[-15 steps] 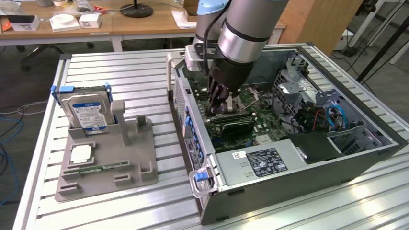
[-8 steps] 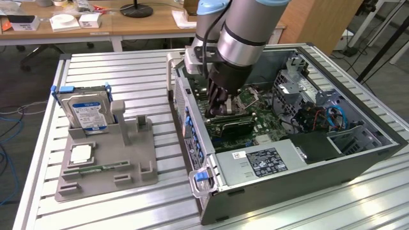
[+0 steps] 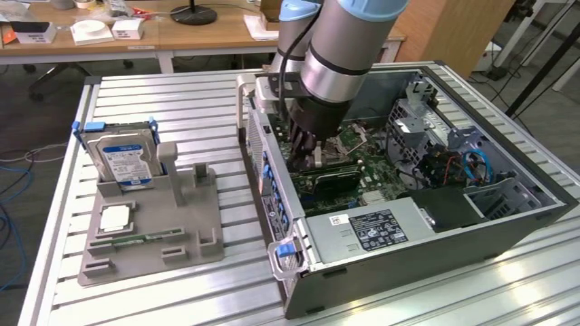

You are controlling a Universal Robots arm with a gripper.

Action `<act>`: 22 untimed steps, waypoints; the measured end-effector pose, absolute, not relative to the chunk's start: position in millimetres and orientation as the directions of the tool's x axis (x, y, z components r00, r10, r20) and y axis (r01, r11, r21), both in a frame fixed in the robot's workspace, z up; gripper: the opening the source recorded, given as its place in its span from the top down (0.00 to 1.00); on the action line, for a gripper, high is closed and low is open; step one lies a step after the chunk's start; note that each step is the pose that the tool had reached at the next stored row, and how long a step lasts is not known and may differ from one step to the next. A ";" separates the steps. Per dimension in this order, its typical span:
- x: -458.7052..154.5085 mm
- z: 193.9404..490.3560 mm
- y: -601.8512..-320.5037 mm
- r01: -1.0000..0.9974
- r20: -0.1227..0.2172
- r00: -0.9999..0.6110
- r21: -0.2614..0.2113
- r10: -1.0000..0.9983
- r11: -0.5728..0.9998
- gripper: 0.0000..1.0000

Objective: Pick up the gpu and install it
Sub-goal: 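Press down on the gpu until it lock into place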

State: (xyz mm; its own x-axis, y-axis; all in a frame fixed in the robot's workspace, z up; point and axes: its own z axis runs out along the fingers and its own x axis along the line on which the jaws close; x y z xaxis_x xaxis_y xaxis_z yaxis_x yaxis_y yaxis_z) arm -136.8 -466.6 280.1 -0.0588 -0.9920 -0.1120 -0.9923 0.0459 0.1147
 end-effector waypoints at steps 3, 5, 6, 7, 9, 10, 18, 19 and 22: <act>-136.9 280.9 -466.6 -0.992 -0.113 -0.059 0.115 -0.992 0.046 0.89; -136.9 282.4 -466.6 -0.992 -0.113 -0.059 0.115 -0.992 0.046 0.89; -136.9 283.2 -466.7 -0.992 -0.113 -0.059 0.115 -0.992 0.046 0.89; -137.0 283.8 -466.8 -0.992 -0.113 -0.059 0.115 -0.992 0.046 0.89; -137.2 284.8 -467.1 -0.992 -0.114 -0.059 0.115 -0.992 0.046 0.89; -137.7 285.2 -467.2 -0.992 -0.114 -0.059 0.115 -0.992 0.046 0.89; -144.8 286.4 -468.7 -0.992 -0.114 -0.059 0.115 -0.992 0.046 0.89; -144.8 286.4 -468.7 -0.992 -0.115 -0.059 0.115 -0.992 0.046 0.89; -145.8 286.5 -468.8 -0.992 -0.115 -0.059 0.115 -0.992 0.046 0.89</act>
